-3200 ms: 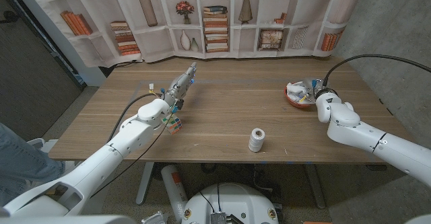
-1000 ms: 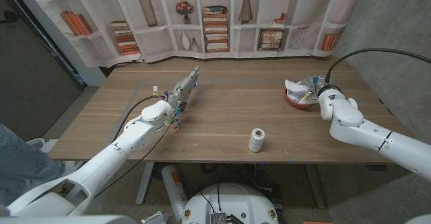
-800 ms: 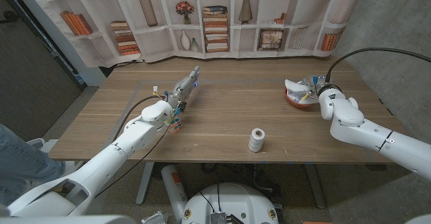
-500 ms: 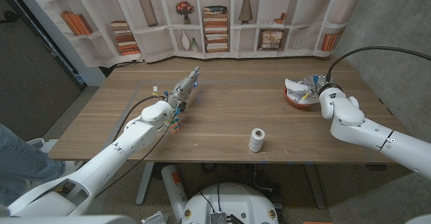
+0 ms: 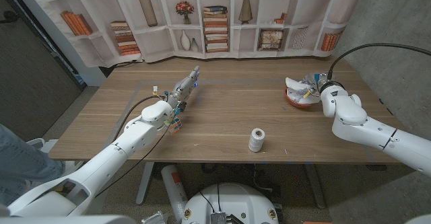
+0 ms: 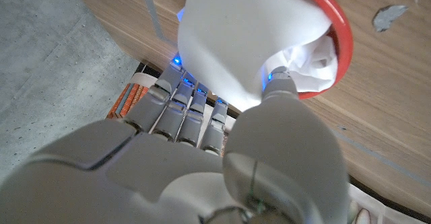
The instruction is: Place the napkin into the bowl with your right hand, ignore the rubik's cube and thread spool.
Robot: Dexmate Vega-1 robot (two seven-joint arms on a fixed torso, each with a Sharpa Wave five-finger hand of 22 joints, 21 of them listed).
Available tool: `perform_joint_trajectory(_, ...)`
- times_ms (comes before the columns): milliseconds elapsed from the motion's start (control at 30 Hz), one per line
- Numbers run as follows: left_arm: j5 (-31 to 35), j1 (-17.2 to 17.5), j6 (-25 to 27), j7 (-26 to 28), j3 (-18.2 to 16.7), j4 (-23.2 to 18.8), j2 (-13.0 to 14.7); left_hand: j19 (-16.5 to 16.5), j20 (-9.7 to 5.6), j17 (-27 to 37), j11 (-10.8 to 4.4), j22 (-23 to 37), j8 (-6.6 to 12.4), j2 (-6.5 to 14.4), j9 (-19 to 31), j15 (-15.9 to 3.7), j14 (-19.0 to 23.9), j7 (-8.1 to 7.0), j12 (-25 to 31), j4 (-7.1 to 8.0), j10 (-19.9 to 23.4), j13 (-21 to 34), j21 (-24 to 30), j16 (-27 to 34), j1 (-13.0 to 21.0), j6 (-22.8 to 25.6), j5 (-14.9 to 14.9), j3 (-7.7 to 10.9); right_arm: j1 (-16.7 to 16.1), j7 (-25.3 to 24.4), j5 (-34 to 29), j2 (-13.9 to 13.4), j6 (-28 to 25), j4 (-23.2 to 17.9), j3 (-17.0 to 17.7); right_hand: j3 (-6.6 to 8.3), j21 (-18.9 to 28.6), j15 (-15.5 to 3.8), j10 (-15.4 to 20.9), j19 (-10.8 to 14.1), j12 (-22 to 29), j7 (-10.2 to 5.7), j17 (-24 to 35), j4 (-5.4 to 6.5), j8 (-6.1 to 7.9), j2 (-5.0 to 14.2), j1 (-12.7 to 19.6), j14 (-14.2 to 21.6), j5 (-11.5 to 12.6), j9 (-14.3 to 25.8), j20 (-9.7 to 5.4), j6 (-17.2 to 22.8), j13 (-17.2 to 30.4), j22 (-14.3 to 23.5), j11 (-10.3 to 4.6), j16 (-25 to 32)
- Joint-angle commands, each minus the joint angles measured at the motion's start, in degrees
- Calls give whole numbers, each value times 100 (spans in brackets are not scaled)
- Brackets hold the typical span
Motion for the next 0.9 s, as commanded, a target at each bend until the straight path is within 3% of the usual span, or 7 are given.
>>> perform_joint_trajectory(33,3,4,2,12,-6,-30,3,-888,31,22,-23,25,4,47,13,21,-109,19,-7,10,-24,10,45,-5,16,27,-8,-16,-58,115,-65,-78,-82,-166,66,-15,-12,33,-27,-27,40,-33,18,1,17,-19,-29,-16,39,0,-46,-28,13,13,10,28)
perform_joint_trajectory(900,-14,-7,-41,-3,-42,18,13,-893,28,22,-17,26,-1,61,14,17,-112,6,-8,9,-27,10,45,-7,26,15,-9,-44,-123,173,-95,-156,-73,-381,255,-68,-56,66,14,4,109,28,9,3,86,-56,-74,45,118,-5,-2,36,12,9,-5,57)
